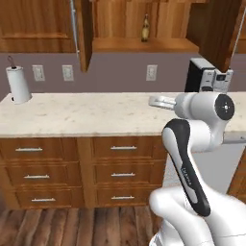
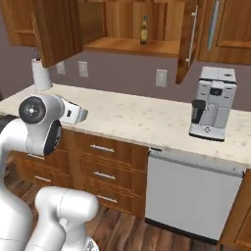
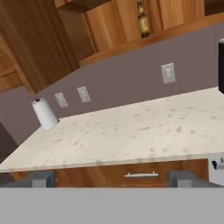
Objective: Open the cabinet directly in front. Then move the beer and the cup to the dining counter with the candle on it.
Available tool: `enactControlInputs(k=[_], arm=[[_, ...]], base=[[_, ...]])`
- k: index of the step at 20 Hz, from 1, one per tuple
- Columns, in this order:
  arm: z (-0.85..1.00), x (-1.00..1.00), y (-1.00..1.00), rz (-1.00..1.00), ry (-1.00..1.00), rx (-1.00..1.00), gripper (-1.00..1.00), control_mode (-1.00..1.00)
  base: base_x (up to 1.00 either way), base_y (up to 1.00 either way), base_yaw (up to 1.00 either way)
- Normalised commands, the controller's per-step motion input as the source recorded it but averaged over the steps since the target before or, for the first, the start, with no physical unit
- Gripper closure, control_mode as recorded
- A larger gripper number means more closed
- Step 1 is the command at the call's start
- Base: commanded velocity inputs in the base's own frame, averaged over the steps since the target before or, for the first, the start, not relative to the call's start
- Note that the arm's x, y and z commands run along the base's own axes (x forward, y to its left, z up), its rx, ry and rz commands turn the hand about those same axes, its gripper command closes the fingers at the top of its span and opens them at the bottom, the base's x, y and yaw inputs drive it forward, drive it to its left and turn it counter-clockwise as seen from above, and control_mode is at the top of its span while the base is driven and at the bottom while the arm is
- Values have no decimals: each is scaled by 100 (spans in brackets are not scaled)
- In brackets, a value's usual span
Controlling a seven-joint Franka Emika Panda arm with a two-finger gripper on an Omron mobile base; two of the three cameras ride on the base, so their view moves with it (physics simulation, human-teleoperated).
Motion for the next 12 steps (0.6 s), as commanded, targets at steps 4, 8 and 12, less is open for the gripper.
enactControlInputs(k=[4, 8, 12], arm=[[0, 0, 0, 0, 0, 0, -100, 100], [0, 0, 0, 0, 0, 0, -100, 100], [0, 0, 0, 0, 0, 0, -100, 100]], base=[[18, 0, -88], [5, 3, -22], [20, 63, -14]])
